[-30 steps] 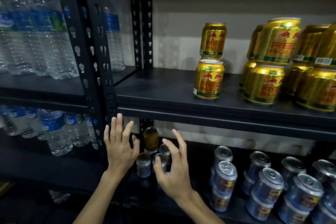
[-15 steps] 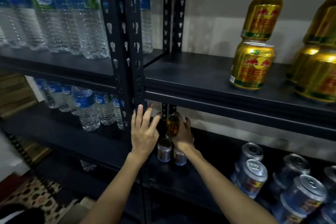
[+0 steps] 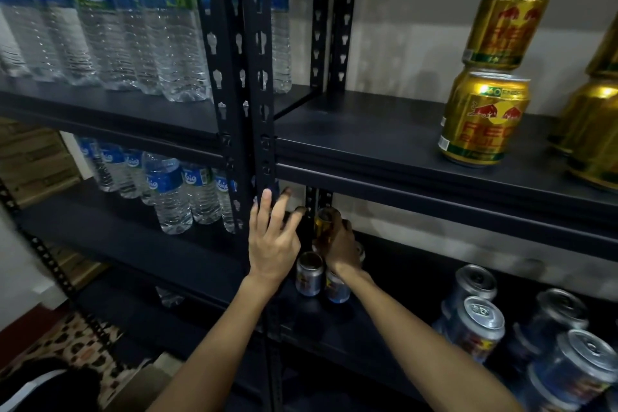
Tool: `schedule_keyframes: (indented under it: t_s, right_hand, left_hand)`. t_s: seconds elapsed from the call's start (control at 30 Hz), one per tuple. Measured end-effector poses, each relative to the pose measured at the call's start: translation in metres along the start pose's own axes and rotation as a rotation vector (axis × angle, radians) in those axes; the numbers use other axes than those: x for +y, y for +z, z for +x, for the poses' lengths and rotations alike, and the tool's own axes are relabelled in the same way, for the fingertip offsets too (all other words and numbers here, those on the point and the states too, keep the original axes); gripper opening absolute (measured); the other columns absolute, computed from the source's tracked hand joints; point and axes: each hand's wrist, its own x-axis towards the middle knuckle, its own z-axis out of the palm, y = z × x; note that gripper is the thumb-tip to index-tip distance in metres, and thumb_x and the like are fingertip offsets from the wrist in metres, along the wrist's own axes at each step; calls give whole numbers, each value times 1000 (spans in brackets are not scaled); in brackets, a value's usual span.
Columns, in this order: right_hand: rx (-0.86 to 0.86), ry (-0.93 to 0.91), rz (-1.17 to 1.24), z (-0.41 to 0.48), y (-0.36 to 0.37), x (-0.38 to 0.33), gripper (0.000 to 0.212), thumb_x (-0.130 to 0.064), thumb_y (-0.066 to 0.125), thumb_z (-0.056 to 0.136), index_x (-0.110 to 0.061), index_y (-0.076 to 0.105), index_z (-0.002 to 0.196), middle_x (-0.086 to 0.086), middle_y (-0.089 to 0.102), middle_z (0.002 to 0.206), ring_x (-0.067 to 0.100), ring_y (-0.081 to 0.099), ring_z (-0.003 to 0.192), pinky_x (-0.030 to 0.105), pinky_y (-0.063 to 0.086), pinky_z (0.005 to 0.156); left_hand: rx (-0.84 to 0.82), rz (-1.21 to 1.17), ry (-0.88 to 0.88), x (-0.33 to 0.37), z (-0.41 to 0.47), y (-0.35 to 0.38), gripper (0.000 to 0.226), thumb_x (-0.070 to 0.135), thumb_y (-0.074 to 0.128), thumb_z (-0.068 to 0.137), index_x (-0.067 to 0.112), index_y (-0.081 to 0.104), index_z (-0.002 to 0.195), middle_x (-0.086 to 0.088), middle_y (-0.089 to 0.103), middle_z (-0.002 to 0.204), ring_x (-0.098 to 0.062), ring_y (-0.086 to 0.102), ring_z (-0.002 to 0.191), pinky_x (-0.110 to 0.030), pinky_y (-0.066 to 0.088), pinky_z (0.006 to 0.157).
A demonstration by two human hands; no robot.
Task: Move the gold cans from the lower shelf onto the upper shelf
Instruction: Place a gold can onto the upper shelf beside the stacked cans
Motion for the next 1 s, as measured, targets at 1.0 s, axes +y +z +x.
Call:
schedule_keyframes:
  t_s: [1.0]
  right_hand:
    - [202, -667, 3, -196, -266, -168, 67, -48, 84, 75, -47, 44, 129, -12, 64, 108, 15, 65, 97, 39, 56, 80]
  left_hand:
    - [360, -448, -259, 89, 180, -72, 25, 0, 53, 76, 0, 62, 100, -20, 60, 109, -24, 51, 106, -36, 31, 91]
